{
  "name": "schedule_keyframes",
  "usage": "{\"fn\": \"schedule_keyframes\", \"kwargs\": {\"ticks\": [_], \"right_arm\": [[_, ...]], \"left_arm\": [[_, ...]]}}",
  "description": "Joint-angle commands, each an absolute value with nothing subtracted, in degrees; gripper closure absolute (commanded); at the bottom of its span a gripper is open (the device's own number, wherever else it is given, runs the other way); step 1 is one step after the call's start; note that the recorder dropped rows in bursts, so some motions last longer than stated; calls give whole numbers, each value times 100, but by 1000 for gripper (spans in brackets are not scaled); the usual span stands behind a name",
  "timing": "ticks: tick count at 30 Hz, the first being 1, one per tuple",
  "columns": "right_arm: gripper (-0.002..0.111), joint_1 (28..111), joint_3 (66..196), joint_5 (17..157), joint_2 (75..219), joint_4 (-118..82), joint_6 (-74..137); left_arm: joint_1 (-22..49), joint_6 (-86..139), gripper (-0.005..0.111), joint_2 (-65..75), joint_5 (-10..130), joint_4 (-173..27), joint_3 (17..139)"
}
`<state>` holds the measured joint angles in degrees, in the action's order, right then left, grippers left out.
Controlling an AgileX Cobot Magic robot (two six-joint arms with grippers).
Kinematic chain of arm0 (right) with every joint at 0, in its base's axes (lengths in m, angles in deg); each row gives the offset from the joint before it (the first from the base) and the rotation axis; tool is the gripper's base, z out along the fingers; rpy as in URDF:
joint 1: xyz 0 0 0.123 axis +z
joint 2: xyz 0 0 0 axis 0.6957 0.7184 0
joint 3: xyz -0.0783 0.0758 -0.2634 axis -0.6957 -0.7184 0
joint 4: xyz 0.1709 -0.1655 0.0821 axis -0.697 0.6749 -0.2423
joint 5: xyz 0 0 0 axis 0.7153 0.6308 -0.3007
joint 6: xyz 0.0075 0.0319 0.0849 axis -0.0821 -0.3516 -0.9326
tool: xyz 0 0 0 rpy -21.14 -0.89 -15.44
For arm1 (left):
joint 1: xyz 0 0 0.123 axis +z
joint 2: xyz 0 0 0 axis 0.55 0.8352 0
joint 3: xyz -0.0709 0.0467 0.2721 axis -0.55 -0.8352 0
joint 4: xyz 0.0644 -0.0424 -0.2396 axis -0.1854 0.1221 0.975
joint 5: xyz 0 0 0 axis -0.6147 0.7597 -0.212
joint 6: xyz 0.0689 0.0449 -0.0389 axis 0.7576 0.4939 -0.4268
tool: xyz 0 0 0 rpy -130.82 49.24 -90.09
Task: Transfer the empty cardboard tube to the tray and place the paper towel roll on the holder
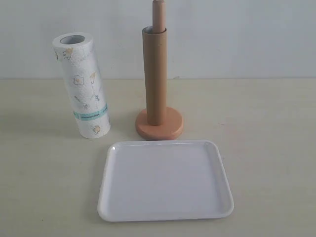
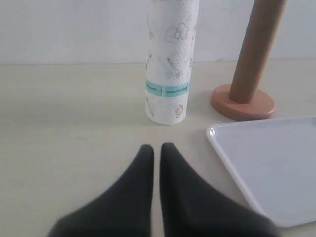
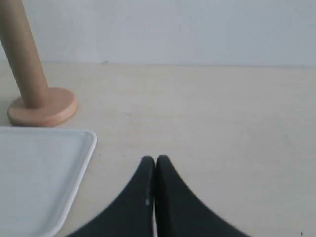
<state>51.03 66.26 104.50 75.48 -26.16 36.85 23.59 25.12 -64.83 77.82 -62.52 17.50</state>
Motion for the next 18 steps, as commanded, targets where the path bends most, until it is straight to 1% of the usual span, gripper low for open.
{"fn": "schedule_keyframes", "kwargs": {"ticks": [1, 3, 4, 8, 11, 12, 14, 16, 17, 18], "right_arm": [[108, 5090, 6629, 9411, 7532, -2644, 3708], [108, 5090, 6629, 8876, 7532, -2644, 3708], [108, 5090, 6629, 8339, 7532, -2644, 3708], [108, 5090, 6629, 7657, 7532, -2644, 3708], [108, 5090, 6629, 6078, 7532, -2662, 3518], [108, 5090, 6629, 5126, 7532, -2662, 2900], [108, 5090, 6629, 4190, 7532, -2644, 1993], [108, 5090, 7179, 4334, 7532, -2602, 1904], [108, 5090, 7487, 4591, 7532, -2478, 1805], [108, 5090, 8058, 5140, 7721, -2153, 1651]], "left_arm": [[2358, 2543, 103, -6489, 7783, -6202, 1728], [2358, 2543, 103, -6489, 7783, -6202, 1728], [2358, 2543, 103, -6489, 7783, -6202, 1728], [2358, 2543, 103, -6489, 7783, -6202, 1728], [2358, 2543, 103, -6489, 7783, -6202, 1728], [2358, 2543, 103, -6489, 7783, -6202, 1728], [2358, 2543, 103, -6489, 7783, -6202, 1728], [2358, 2543, 103, -6489, 7783, -6202, 1728], [2358, 2543, 103, -6489, 7783, -6202, 1728], [2358, 2543, 103, -6489, 7783, -6202, 1728]]}}
